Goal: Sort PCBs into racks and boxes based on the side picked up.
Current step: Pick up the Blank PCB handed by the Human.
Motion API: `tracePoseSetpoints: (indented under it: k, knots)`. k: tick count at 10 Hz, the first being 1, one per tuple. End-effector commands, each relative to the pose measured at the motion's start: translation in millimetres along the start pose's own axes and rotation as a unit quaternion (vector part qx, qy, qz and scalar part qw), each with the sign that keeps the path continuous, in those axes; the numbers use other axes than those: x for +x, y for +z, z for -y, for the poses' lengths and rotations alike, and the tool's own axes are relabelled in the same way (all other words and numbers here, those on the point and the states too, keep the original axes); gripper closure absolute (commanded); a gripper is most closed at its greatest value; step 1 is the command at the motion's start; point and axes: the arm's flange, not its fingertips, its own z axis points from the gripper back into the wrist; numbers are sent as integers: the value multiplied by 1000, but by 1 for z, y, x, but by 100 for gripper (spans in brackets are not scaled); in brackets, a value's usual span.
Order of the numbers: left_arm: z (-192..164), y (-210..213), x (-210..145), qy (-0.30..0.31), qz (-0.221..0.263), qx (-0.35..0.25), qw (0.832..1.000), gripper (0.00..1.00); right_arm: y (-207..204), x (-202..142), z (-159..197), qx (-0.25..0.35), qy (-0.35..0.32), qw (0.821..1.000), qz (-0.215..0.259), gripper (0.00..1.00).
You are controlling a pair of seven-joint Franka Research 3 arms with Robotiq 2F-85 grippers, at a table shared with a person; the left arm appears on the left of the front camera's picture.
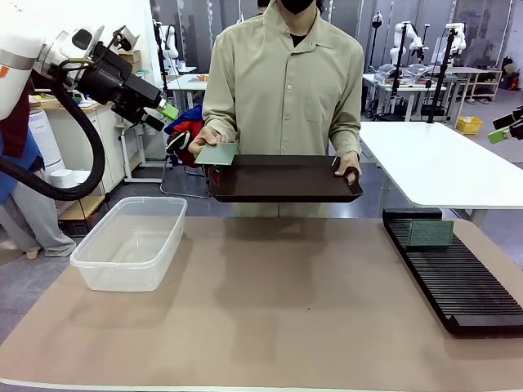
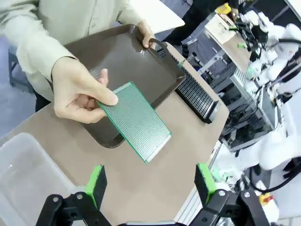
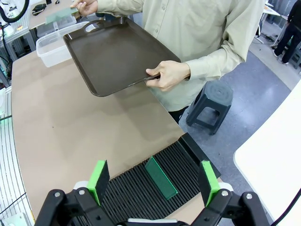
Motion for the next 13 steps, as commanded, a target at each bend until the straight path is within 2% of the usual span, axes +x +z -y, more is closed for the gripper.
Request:
tracePoseSetpoints:
  k: [1, 2, 4, 5, 8, 12, 13]
  knots:
    - [-14, 1, 16, 68, 14, -28, 997, 0, -2, 0, -1, 2, -2, 1000, -1, 0]
    - [-17, -1, 19, 88, 25, -41, 995, 0, -2, 0, -1, 2, -2, 1000, -1, 0]
    - [-34, 0, 24, 137, 17, -71, 988, 0, -2, 0, -1, 2, -2, 1000, -1, 0]
    - [-41, -6, 25, 156, 21, -61, 986, 0, -2, 0, -1, 2, -2, 1000, -1, 0]
    - [-68, -23, 29, 209, 5, -80, 975, 0, -2, 0, -1, 2, -2, 1000, -1, 0]
    - [-96, -54, 27, 251, -6, -125, 960, 0, -2, 0, -1, 2, -2, 1000, -1, 0]
    - [-98, -53, 26, 249, -7, -122, 961, 0, -2, 0, -1, 2, -2, 1000, -1, 0]
